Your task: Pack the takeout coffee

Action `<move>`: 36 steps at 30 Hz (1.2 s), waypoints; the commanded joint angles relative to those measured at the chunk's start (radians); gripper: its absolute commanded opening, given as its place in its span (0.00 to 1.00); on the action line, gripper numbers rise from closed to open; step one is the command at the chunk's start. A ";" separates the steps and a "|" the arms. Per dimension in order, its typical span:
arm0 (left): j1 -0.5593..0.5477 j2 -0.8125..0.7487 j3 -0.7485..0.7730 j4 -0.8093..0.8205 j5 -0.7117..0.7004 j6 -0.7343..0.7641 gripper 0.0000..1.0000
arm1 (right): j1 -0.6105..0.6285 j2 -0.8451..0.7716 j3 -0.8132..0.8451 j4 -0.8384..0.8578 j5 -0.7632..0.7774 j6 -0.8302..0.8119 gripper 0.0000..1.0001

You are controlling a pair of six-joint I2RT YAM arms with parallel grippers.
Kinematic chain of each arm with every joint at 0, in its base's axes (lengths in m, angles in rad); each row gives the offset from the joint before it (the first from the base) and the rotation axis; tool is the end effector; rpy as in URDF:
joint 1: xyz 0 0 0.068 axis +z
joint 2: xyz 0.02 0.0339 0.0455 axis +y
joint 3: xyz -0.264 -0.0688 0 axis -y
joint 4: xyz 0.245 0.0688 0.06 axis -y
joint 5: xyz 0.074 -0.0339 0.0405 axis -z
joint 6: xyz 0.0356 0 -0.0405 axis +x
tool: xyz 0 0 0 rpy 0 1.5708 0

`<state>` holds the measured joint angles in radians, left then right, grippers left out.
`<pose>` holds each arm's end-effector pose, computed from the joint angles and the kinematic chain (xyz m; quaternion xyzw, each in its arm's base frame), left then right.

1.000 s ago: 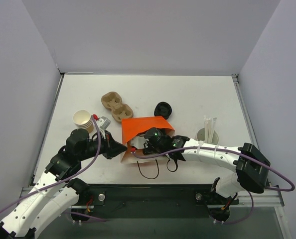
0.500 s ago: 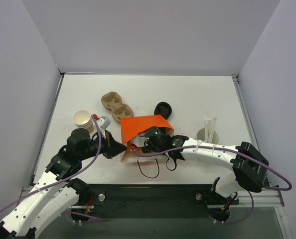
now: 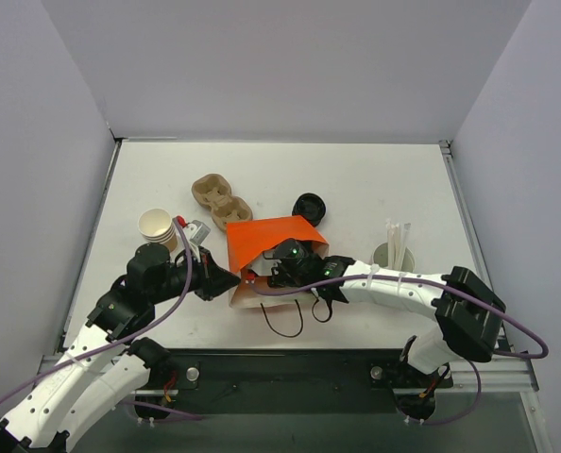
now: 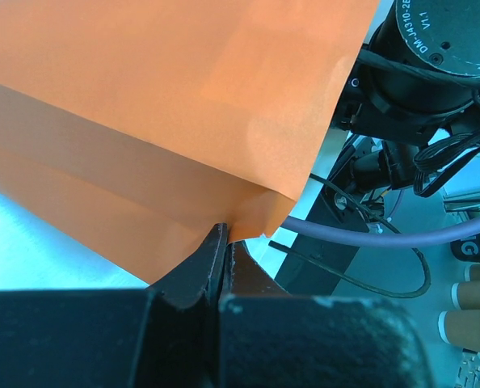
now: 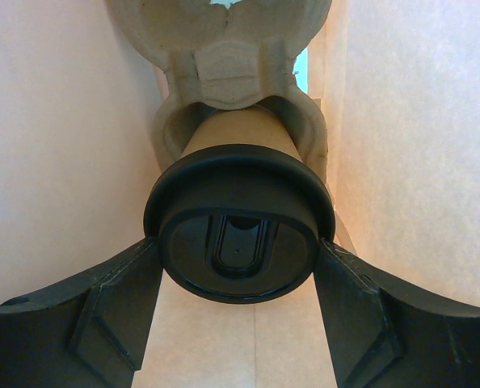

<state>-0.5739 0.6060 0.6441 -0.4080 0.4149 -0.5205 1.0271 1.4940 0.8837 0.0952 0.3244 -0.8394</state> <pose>0.1139 -0.0907 0.2946 0.1379 0.8040 -0.4328 0.3837 0.1797 0.2754 0.2324 -0.6367 0.5728 -0.0923 0.5079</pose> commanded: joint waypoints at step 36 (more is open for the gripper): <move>-0.001 0.101 0.265 -0.172 -0.021 0.013 0.00 | 0.004 -0.118 0.244 -0.520 -0.117 0.109 0.82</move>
<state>-0.5743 0.6968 0.8330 -0.5411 0.3988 -0.5266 1.0229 1.4281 1.0599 -0.3340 0.2039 -0.7578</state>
